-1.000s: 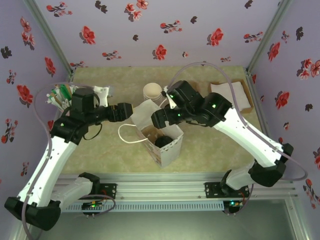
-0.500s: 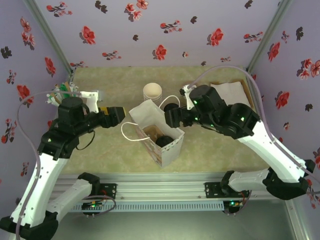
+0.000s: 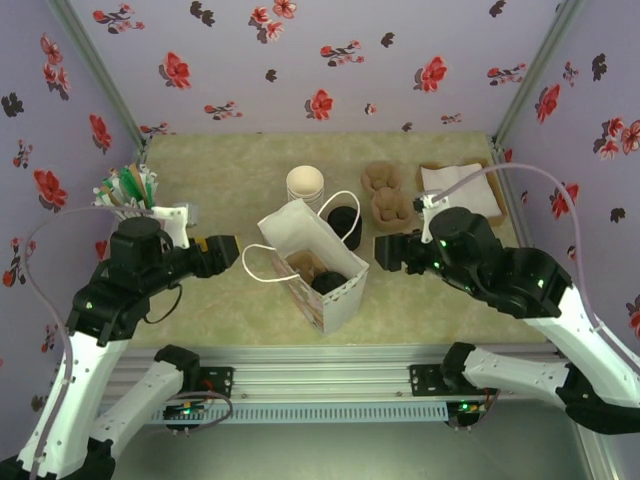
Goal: Pack the takeout coffee
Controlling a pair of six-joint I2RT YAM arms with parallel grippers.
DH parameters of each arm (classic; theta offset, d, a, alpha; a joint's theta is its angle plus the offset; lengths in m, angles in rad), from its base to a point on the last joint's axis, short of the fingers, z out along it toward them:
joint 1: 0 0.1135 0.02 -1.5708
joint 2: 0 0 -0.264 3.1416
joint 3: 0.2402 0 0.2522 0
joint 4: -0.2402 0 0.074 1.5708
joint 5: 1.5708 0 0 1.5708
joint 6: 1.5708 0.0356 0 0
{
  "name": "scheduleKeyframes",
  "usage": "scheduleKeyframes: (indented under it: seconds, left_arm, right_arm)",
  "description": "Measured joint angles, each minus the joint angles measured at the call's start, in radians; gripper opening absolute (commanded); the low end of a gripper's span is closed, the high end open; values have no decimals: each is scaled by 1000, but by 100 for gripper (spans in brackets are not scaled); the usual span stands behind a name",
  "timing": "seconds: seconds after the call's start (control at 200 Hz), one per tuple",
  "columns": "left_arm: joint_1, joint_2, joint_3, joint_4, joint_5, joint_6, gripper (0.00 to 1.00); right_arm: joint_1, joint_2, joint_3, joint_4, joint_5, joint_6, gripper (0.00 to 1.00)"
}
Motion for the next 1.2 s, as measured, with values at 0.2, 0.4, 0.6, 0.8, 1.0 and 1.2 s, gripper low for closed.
scheduleKeyframes:
  seconds: [0.2,0.4,0.6,0.8,1.0,1.2]
  left_arm:
    - [0,-27,-44,-25,-5,-23,69]
    - [0,-40,-100,-29,-4,-53,69]
    - [0,-34,-161,-25,7,-86,64]
    - [-2,-3,-218,7,38,-124,54]
    - [-10,33,-288,80,74,-172,46]
    - [-50,92,-352,185,97,-222,43]
  right_arm:
    - [0,-71,-102,-24,31,54,76]
    - [0,-129,-189,-40,37,105,75]
    - [0,-151,-251,-43,36,142,72]
    - [0,-149,-314,-45,37,179,68]
    - [0,-148,-366,-59,37,212,60]
    - [-4,-148,-429,-52,27,232,57]
